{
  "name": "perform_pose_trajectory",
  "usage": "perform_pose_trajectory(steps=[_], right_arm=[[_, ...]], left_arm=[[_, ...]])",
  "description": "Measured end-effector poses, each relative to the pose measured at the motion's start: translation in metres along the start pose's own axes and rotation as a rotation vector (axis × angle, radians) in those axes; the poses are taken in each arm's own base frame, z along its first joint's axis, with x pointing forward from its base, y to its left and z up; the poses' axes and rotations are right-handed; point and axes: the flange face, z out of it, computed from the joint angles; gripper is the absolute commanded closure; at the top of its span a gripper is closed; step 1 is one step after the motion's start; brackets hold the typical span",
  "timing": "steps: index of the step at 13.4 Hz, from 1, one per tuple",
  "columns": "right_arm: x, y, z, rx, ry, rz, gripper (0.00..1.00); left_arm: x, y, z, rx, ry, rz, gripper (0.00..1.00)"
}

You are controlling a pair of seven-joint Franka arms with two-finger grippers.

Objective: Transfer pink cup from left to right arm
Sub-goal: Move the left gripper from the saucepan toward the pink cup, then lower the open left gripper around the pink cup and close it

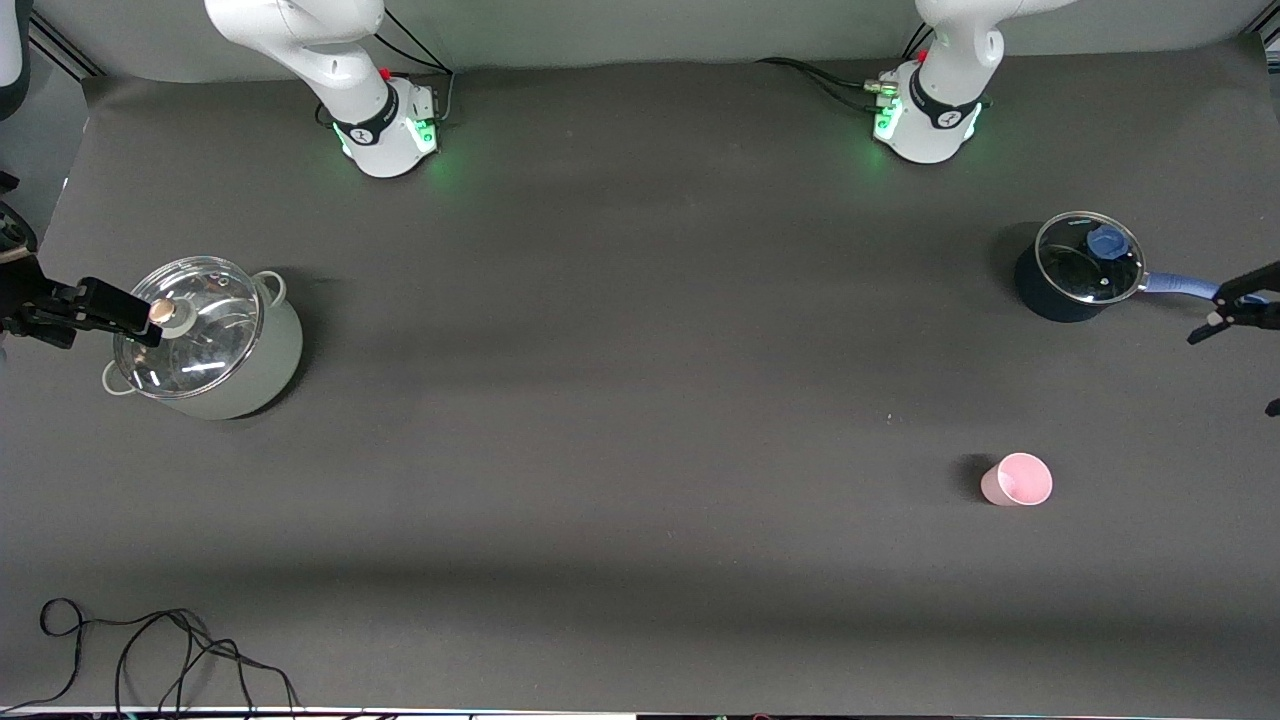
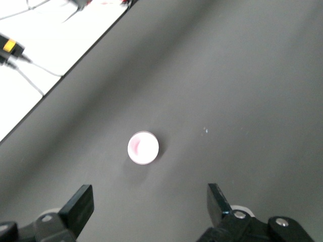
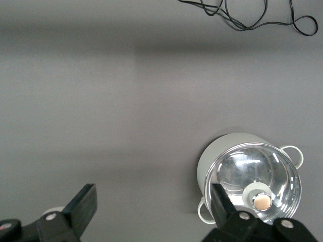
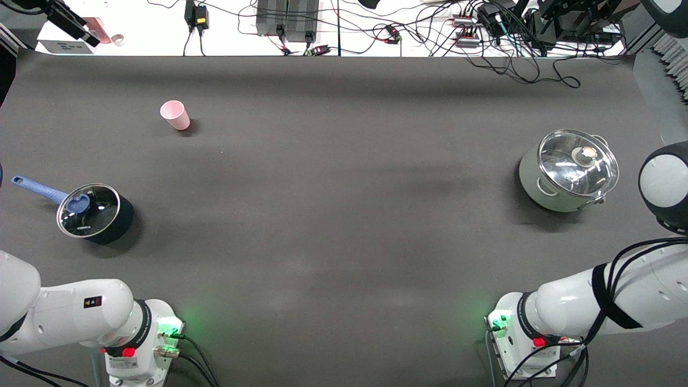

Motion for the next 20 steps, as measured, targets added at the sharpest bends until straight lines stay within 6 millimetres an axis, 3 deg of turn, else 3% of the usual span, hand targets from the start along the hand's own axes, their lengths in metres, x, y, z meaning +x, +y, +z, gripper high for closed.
perform_pose_trajectory(steps=[5, 8, 11, 15, 20], right_arm=[[0.0, 0.0, 0.0, 0.0, 0.0, 0.0, 0.0], [0.0, 0.0, 0.0, 0.0, 0.0, 0.0, 0.0], [0.0, 0.0, 0.0, 0.0, -0.001, 0.0, 0.0], [0.0, 0.0, 0.001, 0.0, -0.001, 0.0, 0.0], [0.0, 0.0, 0.0, 0.0, -0.001, 0.0, 0.0]], left_arm=[[-0.069, -0.052, 0.05, -0.148, 0.215, 0.054, 0.0], [-0.119, -0.077, 0.096, -0.24, 0.345, 0.108, 0.0], [-0.155, -0.097, 0.151, -0.262, 0.461, 0.185, 0.0], [-0.202, -0.114, 0.224, -0.246, 0.623, 0.29, 0.0], [-0.249, -0.115, 0.313, -0.236, 0.752, 0.333, 0.0]])
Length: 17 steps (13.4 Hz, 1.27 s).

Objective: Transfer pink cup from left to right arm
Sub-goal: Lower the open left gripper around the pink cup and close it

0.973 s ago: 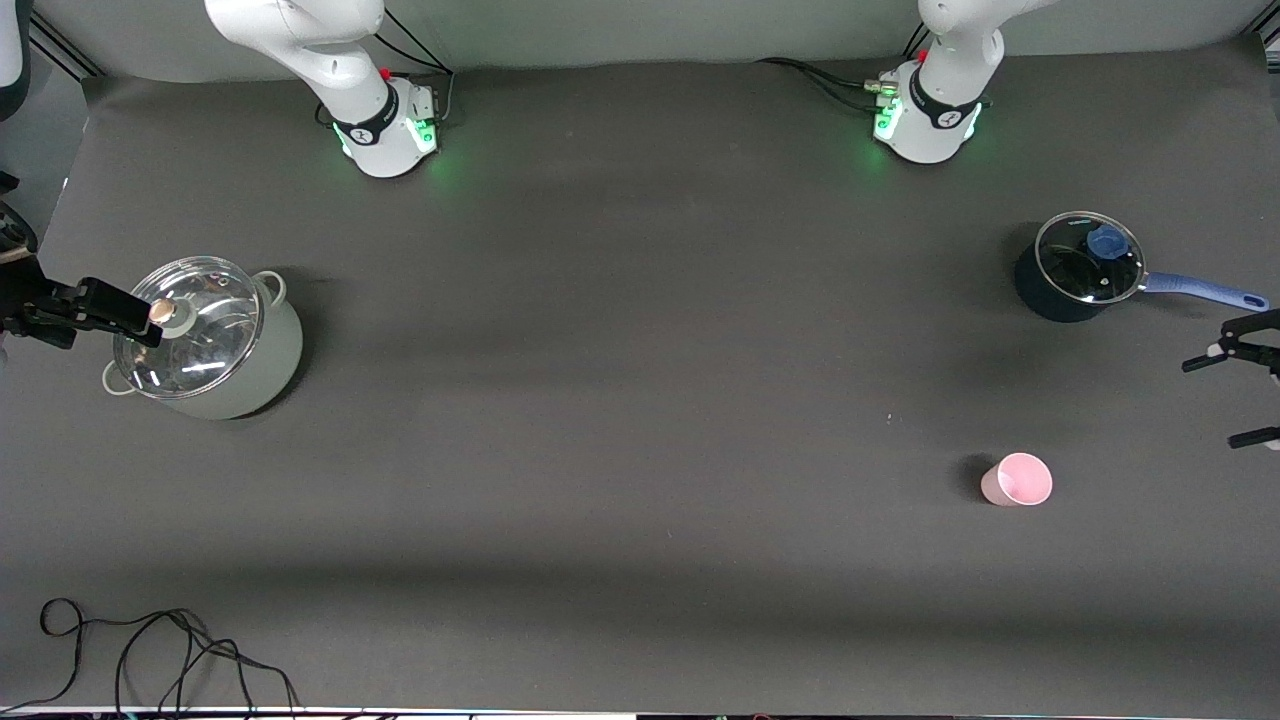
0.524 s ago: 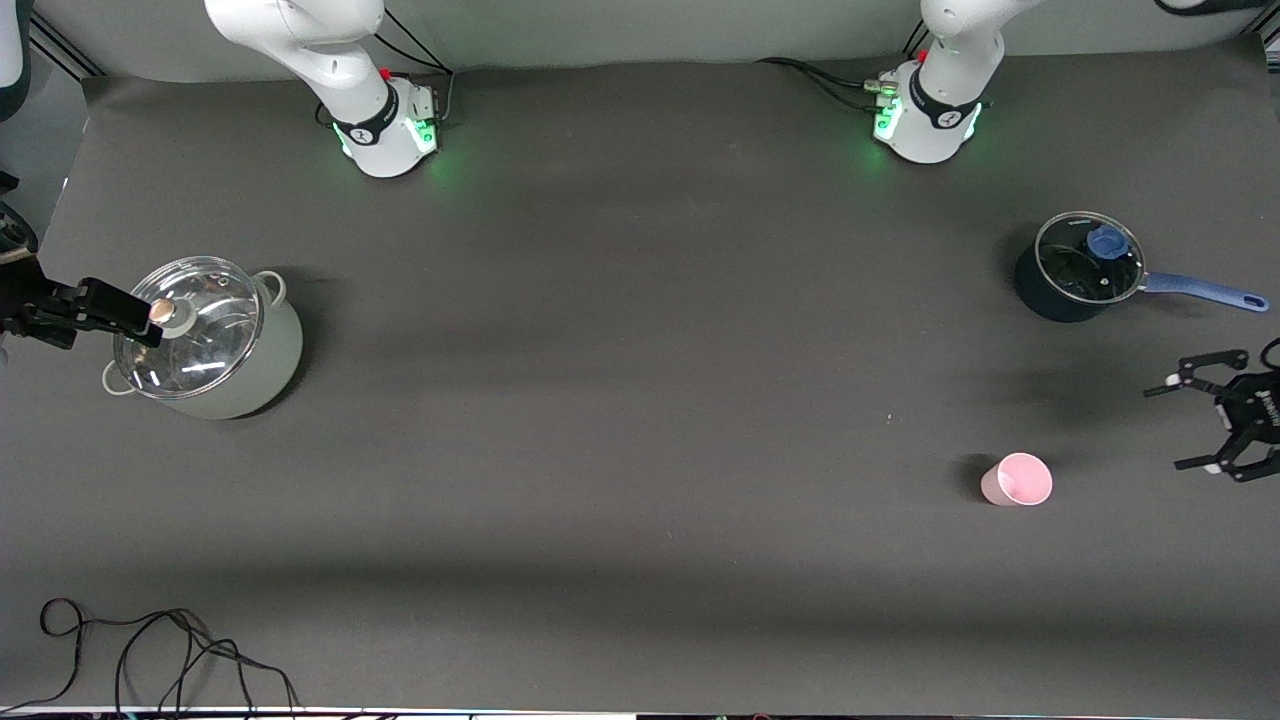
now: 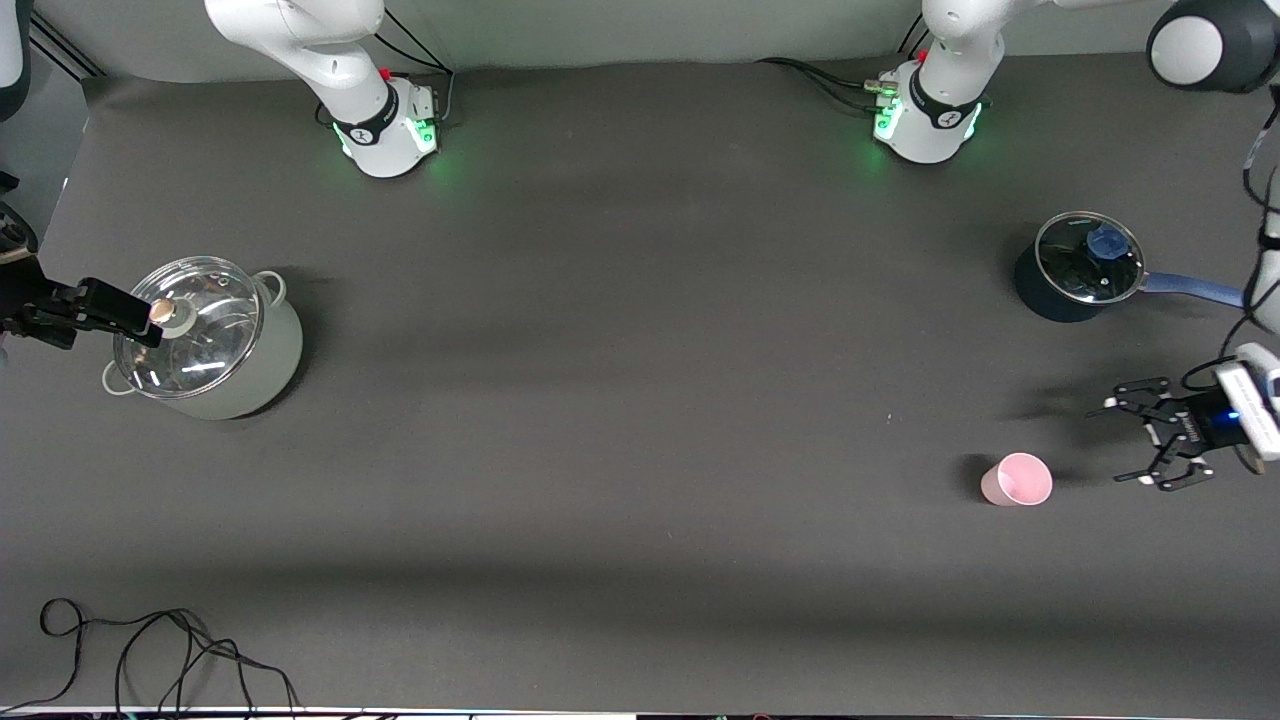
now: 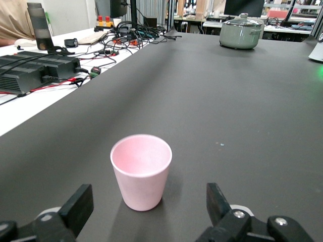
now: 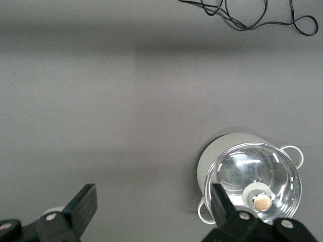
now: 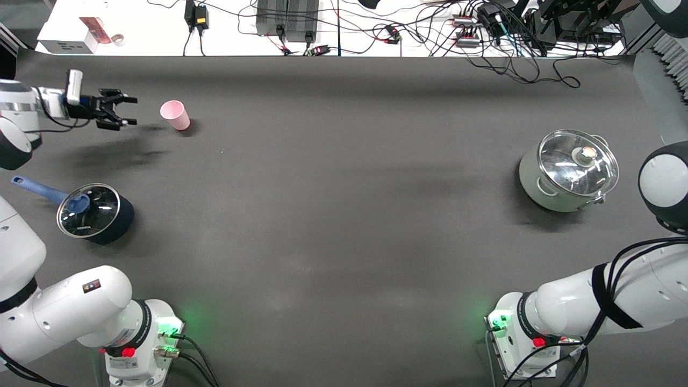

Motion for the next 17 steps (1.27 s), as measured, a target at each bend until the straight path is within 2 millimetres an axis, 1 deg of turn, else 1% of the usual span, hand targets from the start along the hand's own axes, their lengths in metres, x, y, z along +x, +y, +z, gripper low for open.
perform_pose_trajectory(steps=[2, 8, 10, 12, 14, 17], right_arm=[[0.0, 0.0, 0.0, 0.0, 0.0, 0.0, 0.0], [0.0, 0.0, 0.0, 0.0, 0.0, 0.0, 0.0], [0.0, 0.0, 0.0, 0.0, 0.0, 0.0, 0.0], [0.0, 0.0, 0.0, 0.0, 0.0, 0.0, 0.0], [0.0, 0.0, 0.0, 0.0, 0.0, 0.0, 0.0], [0.0, 0.0, 0.0, 0.0, 0.0, 0.0, 0.0]], left_arm=[[-0.021, 0.003, 0.012, -0.001, 0.023, -0.001, 0.0], [-0.051, 0.004, 0.03, 0.023, 0.064, -0.034, 0.0], [-0.057, 0.003, 0.041, 0.033, 0.077, -0.043, 0.0], [-0.06, 0.002, 0.047, 0.041, 0.078, -0.047, 0.0], [-0.06, 0.001, 0.052, 0.049, 0.087, -0.041, 0.0], [-0.061, -0.004, 0.064, 0.076, 0.09, -0.01, 0.0]])
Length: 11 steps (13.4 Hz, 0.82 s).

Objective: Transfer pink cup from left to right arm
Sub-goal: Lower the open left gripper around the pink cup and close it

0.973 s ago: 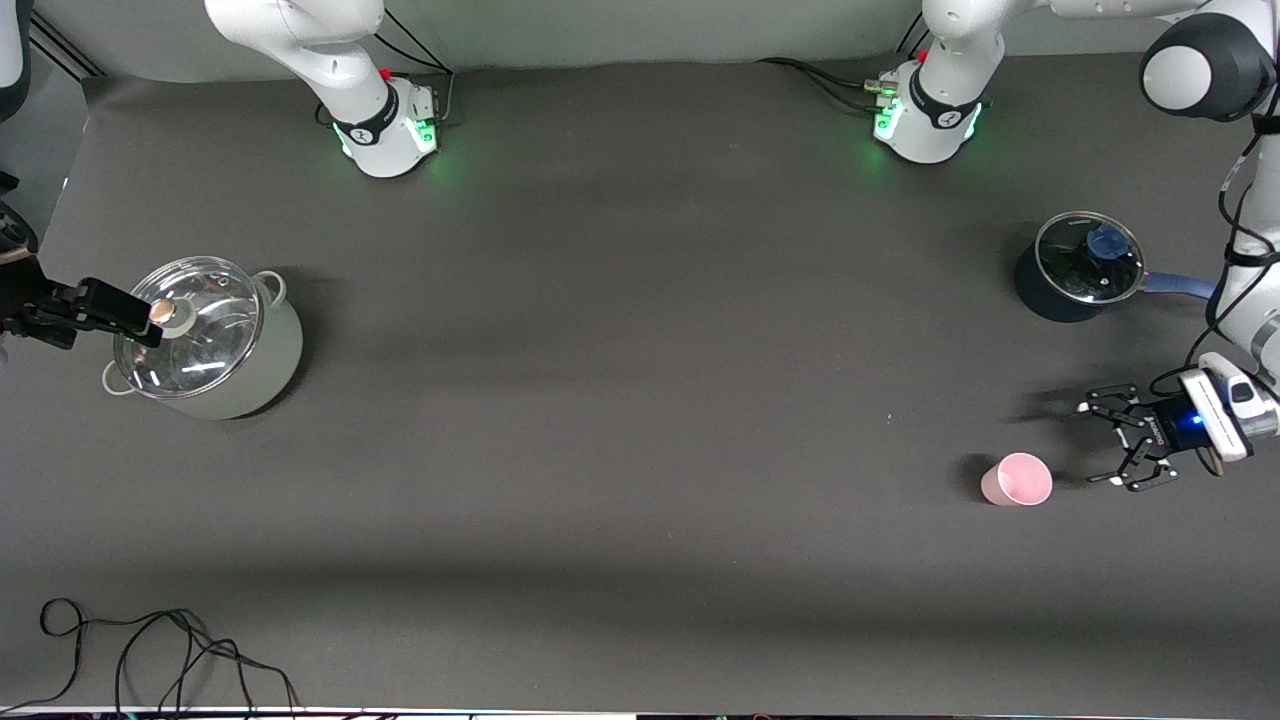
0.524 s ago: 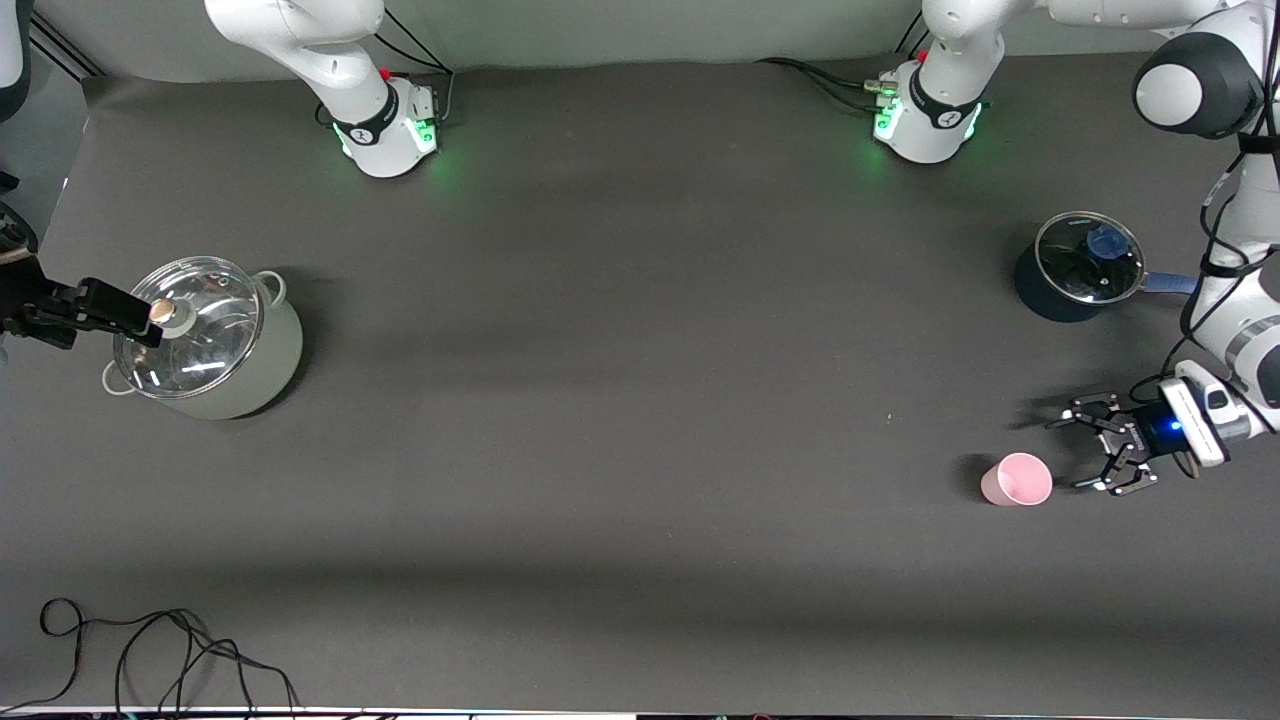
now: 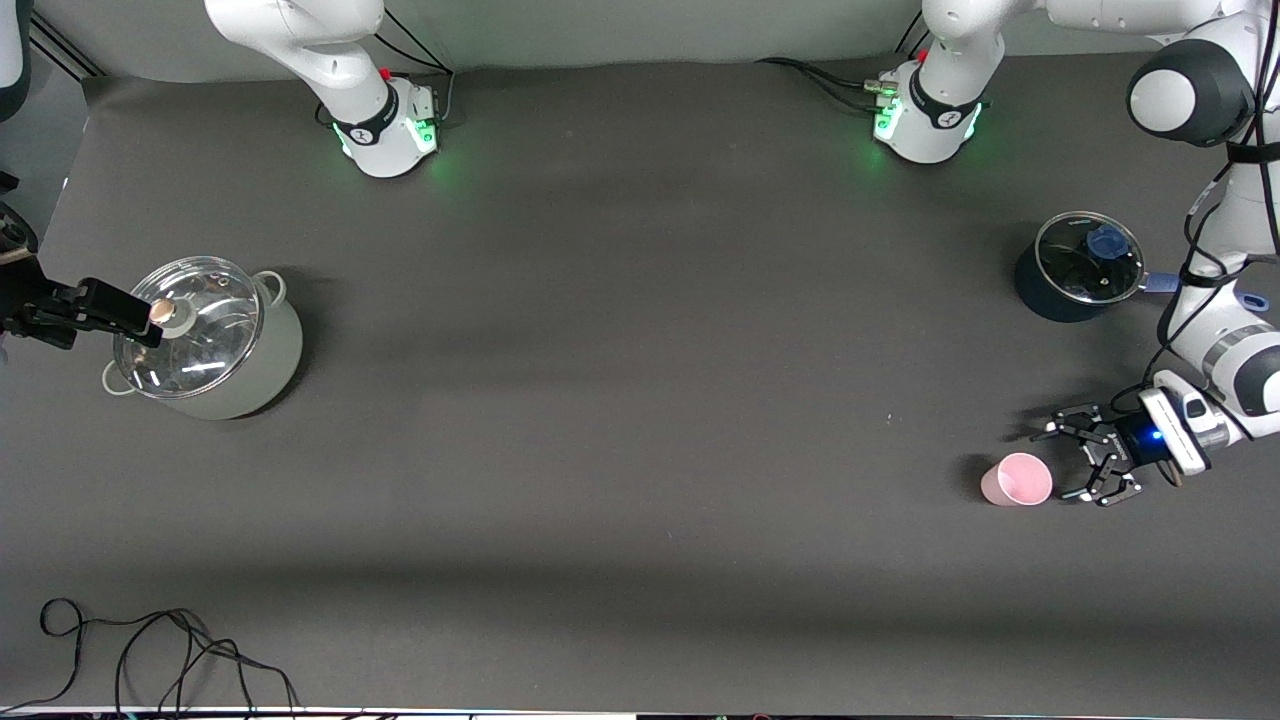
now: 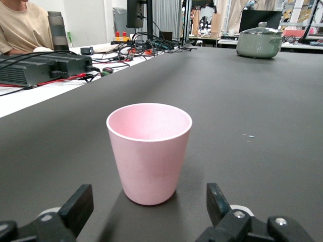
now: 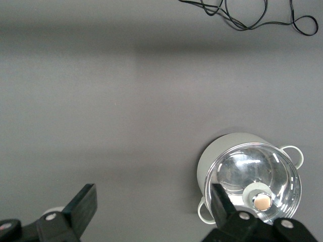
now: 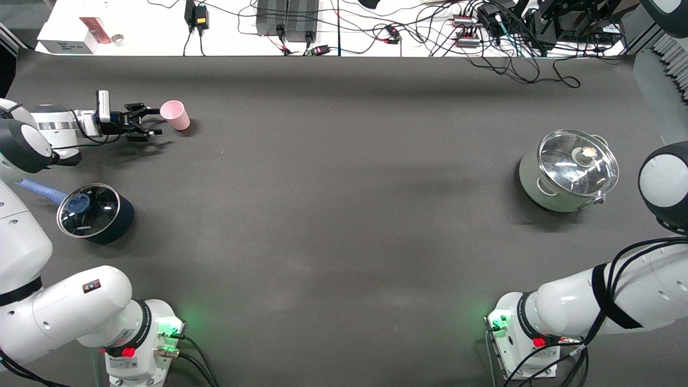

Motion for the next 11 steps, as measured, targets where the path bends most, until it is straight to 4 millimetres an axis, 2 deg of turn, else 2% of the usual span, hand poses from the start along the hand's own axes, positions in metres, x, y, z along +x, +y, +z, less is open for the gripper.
perform_pose_trajectory(steps=[11], right_arm=[[0.0, 0.0, 0.0, 0.0, 0.0, 0.0, 0.0]], left_arm=[[-0.001, -0.002, 0.041, 0.028, 0.003, 0.009, 0.0]])
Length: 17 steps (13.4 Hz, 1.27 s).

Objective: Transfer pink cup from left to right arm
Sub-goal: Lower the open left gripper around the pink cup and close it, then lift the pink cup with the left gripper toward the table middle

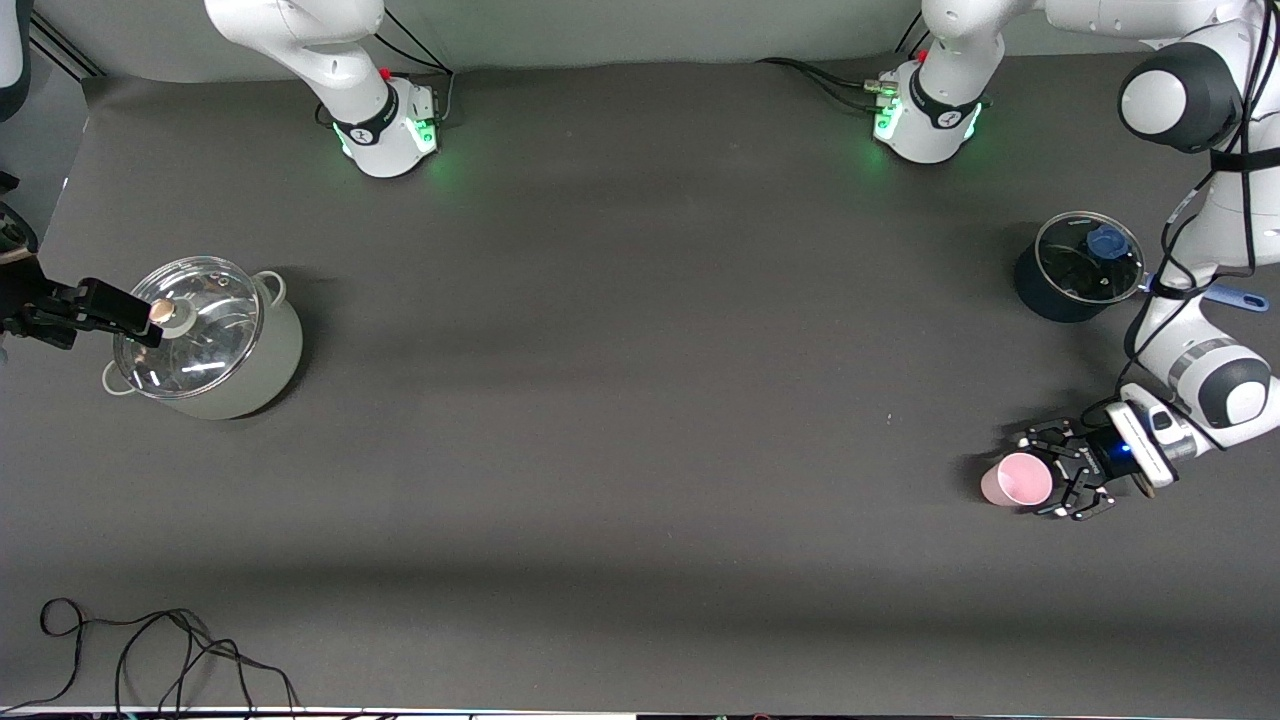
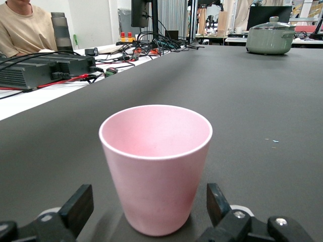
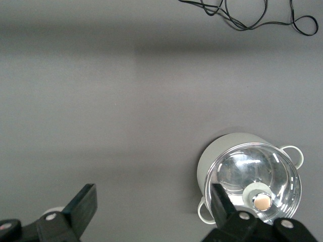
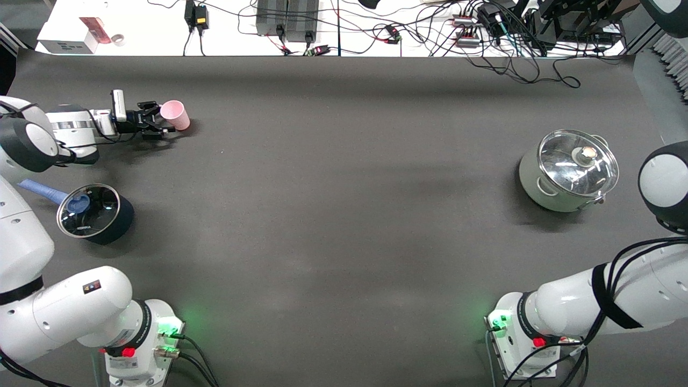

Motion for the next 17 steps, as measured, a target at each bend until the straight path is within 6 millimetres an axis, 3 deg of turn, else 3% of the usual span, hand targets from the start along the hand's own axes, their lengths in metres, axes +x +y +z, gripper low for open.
perform_pose_trajectory(steps=[3, 4, 6, 8, 14, 17], right_arm=[[0.0, 0.0, 0.0, 0.0, 0.0, 0.0, 0.0], [0.0, 0.0, 0.0, 0.0, 0.0, 0.0, 0.0], [0.0, 0.0, 0.0, 0.0, 0.0, 0.0, 0.0], [0.0, 0.0, 0.0, 0.0, 0.0, 0.0, 0.0], [0.0, 0.0, 0.0, 0.0, 0.0, 0.0, 0.0], [0.0, 0.0, 0.0, 0.0, 0.0, 0.0, 0.0]], left_arm=[[-0.001, 0.001, 0.01, -0.002, -0.002, -0.003, 0.02], [-0.001, 0.001, 0.011, -0.003, -0.001, -0.003, 0.11], [0.0, 0.001, 0.013, -0.005, 0.0, -0.003, 0.43], [0.0, 0.001, 0.014, -0.005, 0.001, -0.002, 0.57], [0.007, -0.002, 0.015, -0.004, 0.005, -0.023, 0.63], [0.06, -0.014, 0.028, -0.025, 0.005, -0.056, 0.65]])
